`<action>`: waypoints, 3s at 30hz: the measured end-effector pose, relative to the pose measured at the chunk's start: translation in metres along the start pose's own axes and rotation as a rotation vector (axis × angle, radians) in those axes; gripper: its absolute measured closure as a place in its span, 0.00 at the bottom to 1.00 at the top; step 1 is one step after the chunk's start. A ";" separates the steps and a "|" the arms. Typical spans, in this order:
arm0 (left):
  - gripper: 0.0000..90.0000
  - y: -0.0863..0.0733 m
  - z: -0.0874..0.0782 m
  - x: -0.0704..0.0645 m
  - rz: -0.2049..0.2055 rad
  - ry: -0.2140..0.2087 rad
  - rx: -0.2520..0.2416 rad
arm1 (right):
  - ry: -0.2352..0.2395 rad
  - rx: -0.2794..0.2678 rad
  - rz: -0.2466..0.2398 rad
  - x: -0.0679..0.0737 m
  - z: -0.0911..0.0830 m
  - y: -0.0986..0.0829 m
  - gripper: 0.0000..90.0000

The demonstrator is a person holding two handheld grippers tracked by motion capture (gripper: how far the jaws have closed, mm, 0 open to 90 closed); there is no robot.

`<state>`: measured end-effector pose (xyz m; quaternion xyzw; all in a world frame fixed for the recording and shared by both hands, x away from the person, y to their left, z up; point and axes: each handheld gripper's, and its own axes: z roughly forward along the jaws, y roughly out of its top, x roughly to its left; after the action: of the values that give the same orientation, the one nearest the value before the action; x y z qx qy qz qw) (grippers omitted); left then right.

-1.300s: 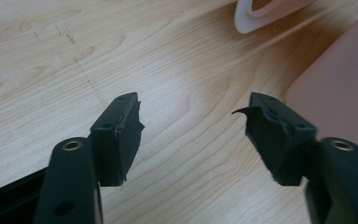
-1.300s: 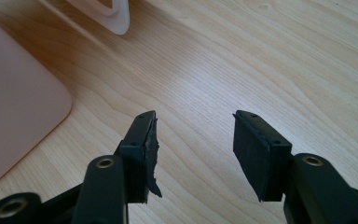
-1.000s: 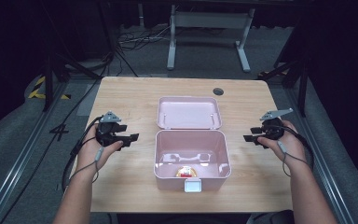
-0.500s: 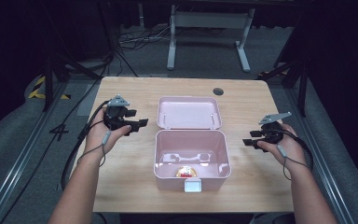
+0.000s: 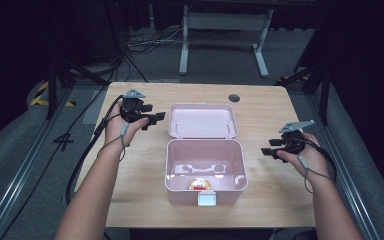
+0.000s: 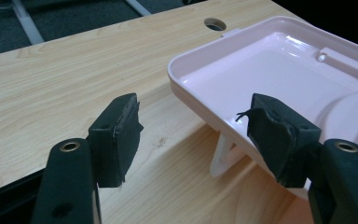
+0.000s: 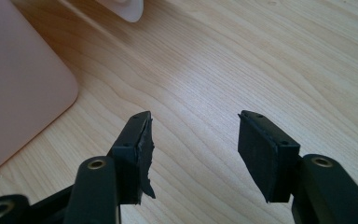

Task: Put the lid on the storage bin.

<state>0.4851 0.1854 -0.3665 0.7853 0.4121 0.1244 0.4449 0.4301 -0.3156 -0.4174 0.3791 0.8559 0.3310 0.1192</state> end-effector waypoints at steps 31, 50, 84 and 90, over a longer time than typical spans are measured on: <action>0.42 0.007 0.084 0.020 -0.128 -0.142 0.052 | -0.018 -0.003 0.022 0.008 -0.009 -0.017 0.51; 0.65 0.016 0.088 0.016 -0.153 -0.164 0.071 | -0.006 -0.028 0.026 0.011 -0.014 -0.019 0.52; 0.80 0.061 0.026 -0.012 0.064 -0.083 -0.136 | 0.003 -0.088 -0.002 0.020 -0.024 -0.009 0.56; 0.80 0.063 0.017 -0.017 0.080 -0.097 -0.169 | 0.012 -0.092 -0.009 0.024 -0.027 -0.006 0.58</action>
<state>0.5178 0.1462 -0.3231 0.7661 0.3463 0.1381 0.5236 0.3983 -0.3142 -0.4001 0.3674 0.8421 0.3718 0.1330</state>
